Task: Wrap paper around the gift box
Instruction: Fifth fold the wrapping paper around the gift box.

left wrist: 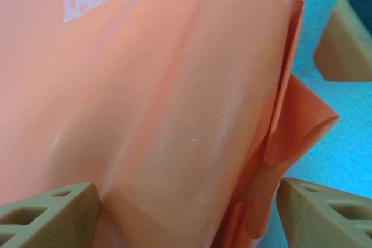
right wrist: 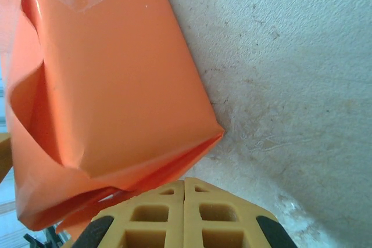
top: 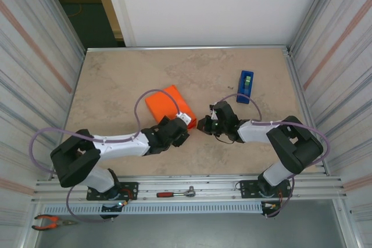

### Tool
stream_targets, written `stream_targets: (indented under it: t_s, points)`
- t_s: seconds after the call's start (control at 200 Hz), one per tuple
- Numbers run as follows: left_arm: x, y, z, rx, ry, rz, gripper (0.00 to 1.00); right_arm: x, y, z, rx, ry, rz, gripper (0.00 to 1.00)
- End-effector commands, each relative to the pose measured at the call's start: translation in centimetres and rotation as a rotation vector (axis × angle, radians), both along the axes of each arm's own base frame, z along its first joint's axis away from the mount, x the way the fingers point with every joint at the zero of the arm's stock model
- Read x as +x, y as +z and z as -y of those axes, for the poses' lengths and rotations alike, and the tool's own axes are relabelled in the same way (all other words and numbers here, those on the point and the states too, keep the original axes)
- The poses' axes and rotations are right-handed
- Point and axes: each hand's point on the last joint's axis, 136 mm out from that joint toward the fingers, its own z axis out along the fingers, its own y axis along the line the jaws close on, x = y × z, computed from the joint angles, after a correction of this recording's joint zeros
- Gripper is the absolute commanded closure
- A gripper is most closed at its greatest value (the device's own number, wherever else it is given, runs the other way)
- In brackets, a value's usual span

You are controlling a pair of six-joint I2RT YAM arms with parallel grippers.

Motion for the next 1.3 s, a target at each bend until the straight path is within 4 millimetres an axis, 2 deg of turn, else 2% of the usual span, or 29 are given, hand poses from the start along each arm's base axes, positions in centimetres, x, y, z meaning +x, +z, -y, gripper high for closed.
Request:
stream_targets:
  t_s: [0.0, 0.16, 0.596, 0.701, 0.882, 0.962, 1.042, 1.172, 1.298]
  points:
    - [-1.1, -3.3, -1.4, 0.114, -0.007, -0.09, 0.25, -0.3, 1.0, 0.4, 0.004, 0.017, 0.034, 1.0]
    - [-0.9, -3.0, -1.0, 0.099, -0.012, -0.081, 0.29, -1.1, 0.7, 0.2, -0.007, 0.034, 0.031, 1.0]
    - [0.2, -1.8, -0.7, 0.079, -0.043, -0.076, 0.3, -1.3, -0.2, -4.5, 0.04, 0.08, 0.025, 1.0]
    - [0.8, -0.2, -0.4, 0.053, -0.051, -0.061, 0.28, -0.5, -0.2, -5.1, 0.051, 0.065, 0.027, 1.0]
    - [2.3, 5.0, -0.1, -0.117, -0.047, -0.063, 0.17, 0.0, -0.1, -5.5, 0.06, 0.067, 0.029, 1.0]
    - [3.8, 6.7, -1.4, -0.21, 0.01, -0.077, 0.14, 0.2, -0.1, -5.5, 0.062, 0.067, 0.028, 1.0]
    - [5.5, 7.4, -3.5, -0.28, 0.093, -0.103, 0.12, 0.4, -0.1, -5.5, 0.065, 0.068, 0.025, 1.0]
    - [8.3, 6.5, -7.5, -0.343, 0.241, -0.17, 0.1, 0.4, -0.2, -5.4, 0.063, 0.071, 0.022, 1.0]
    - [10.1, 5.0, -9.9, -0.42, 0.336, -0.259, 0.1, 0.4, -0.3, -5.3, 0.061, 0.071, 0.02, 1.0]
